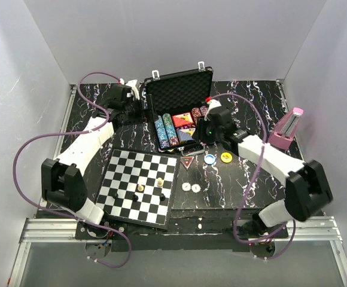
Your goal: Pack up texas hold em set
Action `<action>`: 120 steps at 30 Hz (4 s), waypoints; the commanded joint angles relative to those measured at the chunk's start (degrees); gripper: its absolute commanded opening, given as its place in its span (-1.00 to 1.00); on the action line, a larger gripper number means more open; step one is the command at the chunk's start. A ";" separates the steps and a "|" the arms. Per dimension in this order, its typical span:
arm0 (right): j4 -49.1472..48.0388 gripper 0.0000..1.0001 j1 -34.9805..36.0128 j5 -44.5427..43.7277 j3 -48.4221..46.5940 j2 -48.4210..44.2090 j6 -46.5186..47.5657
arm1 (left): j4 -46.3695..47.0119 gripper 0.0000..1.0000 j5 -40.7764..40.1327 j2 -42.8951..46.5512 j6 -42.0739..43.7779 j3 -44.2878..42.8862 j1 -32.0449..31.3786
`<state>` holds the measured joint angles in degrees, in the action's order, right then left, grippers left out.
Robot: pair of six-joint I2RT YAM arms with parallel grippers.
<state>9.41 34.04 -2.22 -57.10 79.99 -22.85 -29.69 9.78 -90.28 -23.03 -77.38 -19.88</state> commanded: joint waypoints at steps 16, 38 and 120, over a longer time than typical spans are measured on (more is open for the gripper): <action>5.35 -0.26 3.40 4.25 -27.79 30.49 0.79 | 3.59 0.96 -8.99 8.63 9.75 6.37 1.42; 7.20 0.09 3.75 6.35 -30.53 30.51 4.48 | 4.38 0.96 -10.75 11.35 10.11 7.77 1.51; 22.23 0.22 -8.89 -11.50 -7.50 8.70 -1.06 | 9.30 0.97 -9.96 16.81 8.09 13.31 0.81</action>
<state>31.59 31.33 -14.17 -64.38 91.57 -25.76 -21.78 -1.80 -75.42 -13.87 -64.90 -18.57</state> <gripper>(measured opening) 0.531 0.981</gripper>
